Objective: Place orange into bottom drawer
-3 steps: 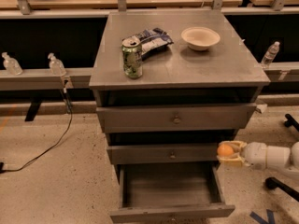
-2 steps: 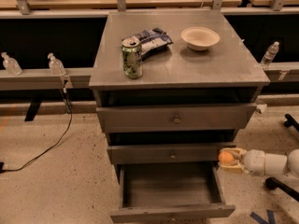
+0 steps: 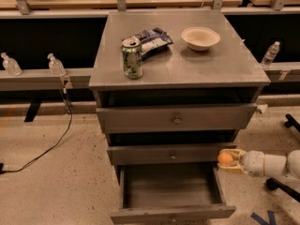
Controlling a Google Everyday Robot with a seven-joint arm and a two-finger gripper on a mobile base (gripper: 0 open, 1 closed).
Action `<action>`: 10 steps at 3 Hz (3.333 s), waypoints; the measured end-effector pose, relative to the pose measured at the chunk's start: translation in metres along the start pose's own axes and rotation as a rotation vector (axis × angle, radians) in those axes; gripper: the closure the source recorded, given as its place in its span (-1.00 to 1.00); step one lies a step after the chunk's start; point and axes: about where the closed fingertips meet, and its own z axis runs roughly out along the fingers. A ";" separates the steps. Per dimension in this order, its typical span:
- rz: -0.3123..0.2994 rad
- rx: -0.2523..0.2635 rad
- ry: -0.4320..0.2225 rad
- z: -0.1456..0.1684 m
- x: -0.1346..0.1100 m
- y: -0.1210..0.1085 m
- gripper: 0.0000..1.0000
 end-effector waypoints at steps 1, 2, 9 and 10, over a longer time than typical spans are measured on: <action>-0.042 -0.034 -0.038 0.042 0.020 0.011 1.00; -0.130 -0.063 -0.036 0.101 0.074 0.037 1.00; -0.239 0.023 0.160 0.239 0.205 0.031 -0.30; -0.223 0.003 0.204 0.248 0.213 0.034 -0.76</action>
Offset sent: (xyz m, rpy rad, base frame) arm -0.0059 0.1060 -0.2212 -0.1152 -0.1930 0.1839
